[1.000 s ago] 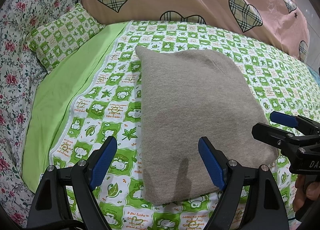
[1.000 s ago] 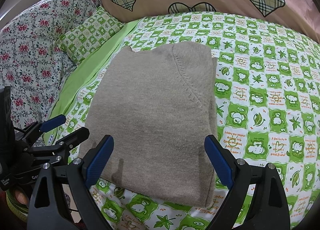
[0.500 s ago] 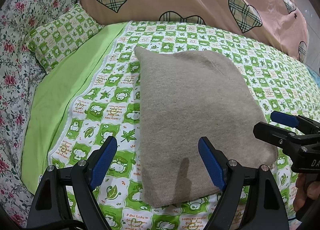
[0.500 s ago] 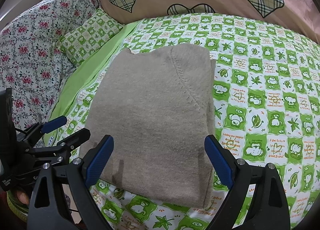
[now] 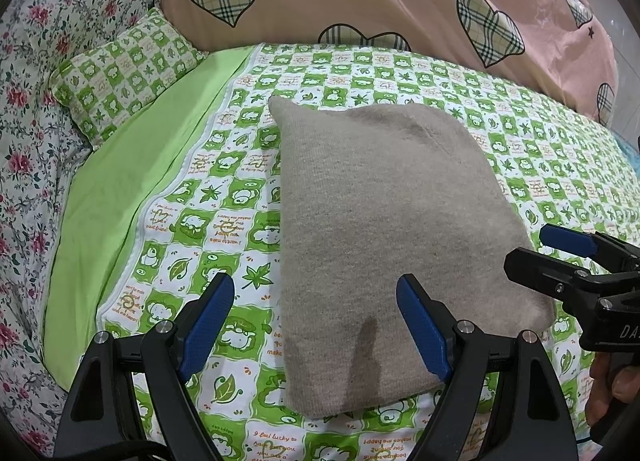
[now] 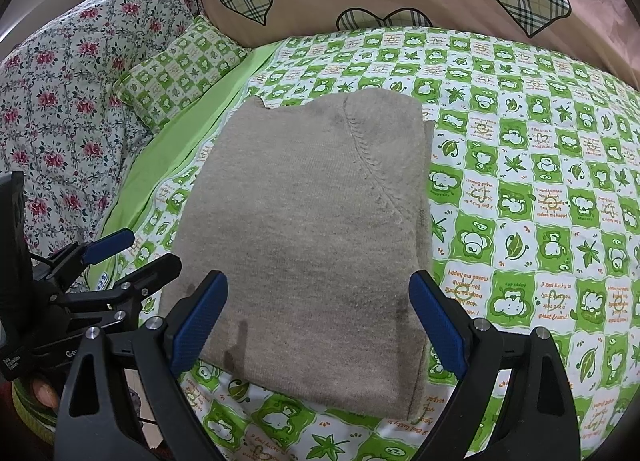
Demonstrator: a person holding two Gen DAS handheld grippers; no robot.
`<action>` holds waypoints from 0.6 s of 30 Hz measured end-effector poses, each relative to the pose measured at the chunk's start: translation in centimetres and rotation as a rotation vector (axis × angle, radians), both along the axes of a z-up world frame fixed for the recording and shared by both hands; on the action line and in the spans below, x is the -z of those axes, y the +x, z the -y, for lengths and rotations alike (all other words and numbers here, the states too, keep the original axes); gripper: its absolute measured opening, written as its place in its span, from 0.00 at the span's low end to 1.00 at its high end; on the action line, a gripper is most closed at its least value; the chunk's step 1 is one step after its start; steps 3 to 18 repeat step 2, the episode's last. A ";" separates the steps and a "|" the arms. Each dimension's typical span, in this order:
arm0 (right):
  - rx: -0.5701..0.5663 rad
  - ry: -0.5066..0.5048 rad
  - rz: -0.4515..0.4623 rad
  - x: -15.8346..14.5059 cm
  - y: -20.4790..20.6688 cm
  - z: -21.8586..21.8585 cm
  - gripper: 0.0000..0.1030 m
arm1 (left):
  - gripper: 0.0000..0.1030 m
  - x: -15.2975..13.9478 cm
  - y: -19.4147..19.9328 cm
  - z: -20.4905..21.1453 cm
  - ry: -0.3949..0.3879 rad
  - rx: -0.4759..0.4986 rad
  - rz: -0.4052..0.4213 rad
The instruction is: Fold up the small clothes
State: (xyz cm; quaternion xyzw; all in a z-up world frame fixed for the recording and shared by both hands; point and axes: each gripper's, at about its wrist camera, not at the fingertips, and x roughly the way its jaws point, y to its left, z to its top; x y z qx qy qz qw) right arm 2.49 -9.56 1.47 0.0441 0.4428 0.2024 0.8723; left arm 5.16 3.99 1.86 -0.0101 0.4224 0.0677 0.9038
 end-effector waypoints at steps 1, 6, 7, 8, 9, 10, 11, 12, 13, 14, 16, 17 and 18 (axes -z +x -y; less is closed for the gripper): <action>0.000 -0.001 0.001 0.0 0.0 0.0 0.90 | 0.81 0.0 0.0 0.0 0.000 -0.002 -0.001; 0.000 -0.001 0.000 0.0 0.0 0.0 0.90 | 0.81 0.0 0.0 0.0 -0.001 -0.002 -0.001; 0.000 -0.001 0.000 0.0 0.0 0.0 0.90 | 0.81 0.0 0.0 0.0 -0.001 -0.002 -0.001; 0.000 -0.001 0.000 0.0 0.0 0.0 0.90 | 0.81 0.0 0.0 0.0 -0.001 -0.002 -0.001; 0.000 -0.001 0.000 0.0 0.0 0.0 0.90 | 0.81 0.0 0.0 0.0 -0.001 -0.002 -0.001; 0.000 -0.001 0.000 0.0 0.0 0.0 0.90 | 0.81 0.0 0.0 0.0 -0.001 -0.002 -0.001; 0.000 -0.001 0.000 0.0 0.0 0.0 0.90 | 0.81 0.0 0.0 0.0 -0.001 -0.002 -0.001; 0.000 -0.001 0.000 0.0 0.0 0.0 0.90 | 0.81 0.0 0.0 0.0 -0.001 -0.002 -0.001; 0.000 -0.001 0.000 0.0 0.0 0.0 0.90 | 0.81 0.0 0.0 0.0 -0.001 -0.002 -0.001; 0.000 -0.001 0.000 0.0 0.0 0.0 0.90 | 0.81 0.0 0.0 0.0 -0.001 -0.002 -0.001; 0.000 -0.001 0.000 0.0 0.0 0.0 0.90 | 0.81 0.0 0.0 0.0 -0.001 -0.002 -0.001; 0.000 -0.001 0.000 0.0 0.0 0.0 0.90 | 0.81 0.0 0.0 0.0 -0.001 -0.002 -0.001; 0.000 -0.001 0.000 0.0 0.0 0.0 0.90 | 0.81 0.0 0.0 0.0 -0.001 -0.002 -0.001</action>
